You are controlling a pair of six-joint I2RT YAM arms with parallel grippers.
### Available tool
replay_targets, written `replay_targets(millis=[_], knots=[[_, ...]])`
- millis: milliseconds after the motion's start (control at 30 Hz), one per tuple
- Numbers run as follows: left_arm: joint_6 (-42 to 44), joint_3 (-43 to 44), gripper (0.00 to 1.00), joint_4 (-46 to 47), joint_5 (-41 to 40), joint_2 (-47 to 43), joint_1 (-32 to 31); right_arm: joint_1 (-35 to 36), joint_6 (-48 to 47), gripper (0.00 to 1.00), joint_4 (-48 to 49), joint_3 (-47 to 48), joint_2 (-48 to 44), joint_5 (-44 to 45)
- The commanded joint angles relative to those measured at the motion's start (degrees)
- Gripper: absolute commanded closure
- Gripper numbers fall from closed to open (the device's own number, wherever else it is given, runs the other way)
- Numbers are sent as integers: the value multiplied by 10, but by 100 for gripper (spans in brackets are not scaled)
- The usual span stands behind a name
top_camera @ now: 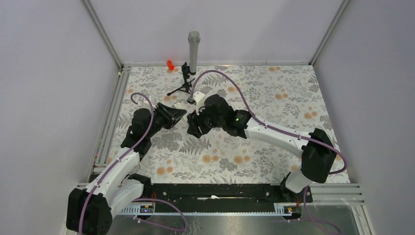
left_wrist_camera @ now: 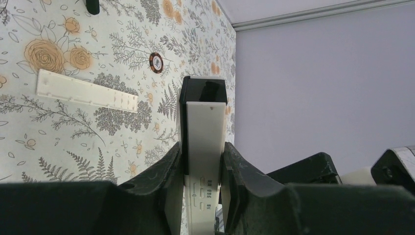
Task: Load the batteries into the remote control
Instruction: Place the remote control at the center of the board.
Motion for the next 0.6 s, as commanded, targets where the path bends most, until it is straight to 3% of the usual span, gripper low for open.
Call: replay_targets(millis=[0, 367, 433, 567], knots=[[-19, 1, 96, 24, 1, -23, -2, 5, -28, 44, 27, 24, 10, -43], [-28, -7, 87, 12, 6, -58, -2, 5, -27, 70, 12, 31, 18, -65], [-28, -8, 86, 13, 9, -60, -2, 5, -23, 66, 2, 40, 26, -65], [-29, -7, 93, 22, 13, -59, -1, 6, -14, 46, 4, 44, 39, -69]])
